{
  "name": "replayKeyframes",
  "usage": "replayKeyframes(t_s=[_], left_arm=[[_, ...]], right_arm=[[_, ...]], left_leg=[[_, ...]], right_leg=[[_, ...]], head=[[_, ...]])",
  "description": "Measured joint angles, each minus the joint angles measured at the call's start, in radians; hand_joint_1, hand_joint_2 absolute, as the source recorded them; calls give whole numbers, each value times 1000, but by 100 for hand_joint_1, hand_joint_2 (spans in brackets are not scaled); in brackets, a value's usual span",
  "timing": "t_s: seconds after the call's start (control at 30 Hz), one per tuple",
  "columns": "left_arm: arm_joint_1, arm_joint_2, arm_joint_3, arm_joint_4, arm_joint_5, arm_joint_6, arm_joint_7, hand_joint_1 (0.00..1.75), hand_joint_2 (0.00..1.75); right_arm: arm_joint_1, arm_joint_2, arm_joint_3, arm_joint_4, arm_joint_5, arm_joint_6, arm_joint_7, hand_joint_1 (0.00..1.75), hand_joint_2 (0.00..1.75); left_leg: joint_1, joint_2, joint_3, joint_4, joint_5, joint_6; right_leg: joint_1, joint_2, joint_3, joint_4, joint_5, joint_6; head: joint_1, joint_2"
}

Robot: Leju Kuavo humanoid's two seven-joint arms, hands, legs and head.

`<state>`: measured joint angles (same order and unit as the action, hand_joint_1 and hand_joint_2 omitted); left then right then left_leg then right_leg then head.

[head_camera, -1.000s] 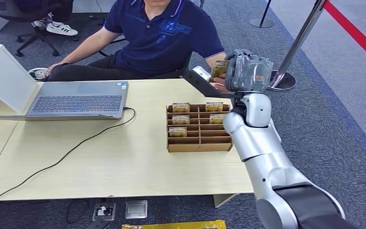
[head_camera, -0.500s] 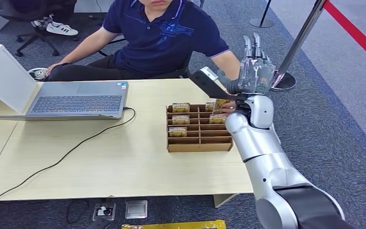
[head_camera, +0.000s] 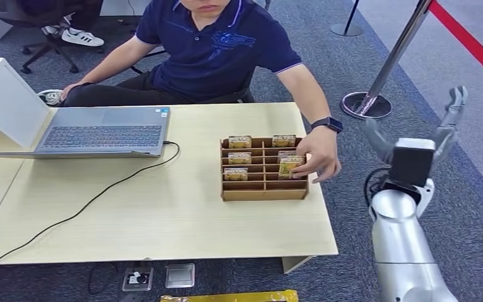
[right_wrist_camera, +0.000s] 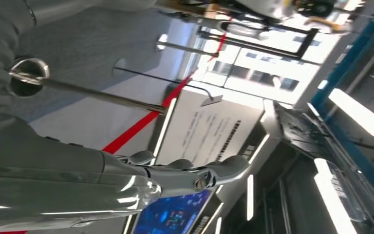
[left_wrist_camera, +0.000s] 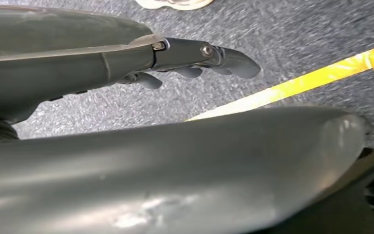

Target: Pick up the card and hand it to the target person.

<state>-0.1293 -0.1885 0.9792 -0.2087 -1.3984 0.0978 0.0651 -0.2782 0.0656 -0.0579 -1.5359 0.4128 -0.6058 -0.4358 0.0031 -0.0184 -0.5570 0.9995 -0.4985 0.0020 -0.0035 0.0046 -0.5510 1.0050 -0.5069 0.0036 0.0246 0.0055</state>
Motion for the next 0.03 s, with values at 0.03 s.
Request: replayKeyframes(t_s=[0.03], left_arm=[[3,0,0,0,2,1,-2,0,0]], right_arm=[[21,-7,-6,-22,-28,12,-15,0,175]], left_leg=[[0,0,0,0,0,0]], right_leg=[[0,0,0,0,0,0]], head=[[0,0]])
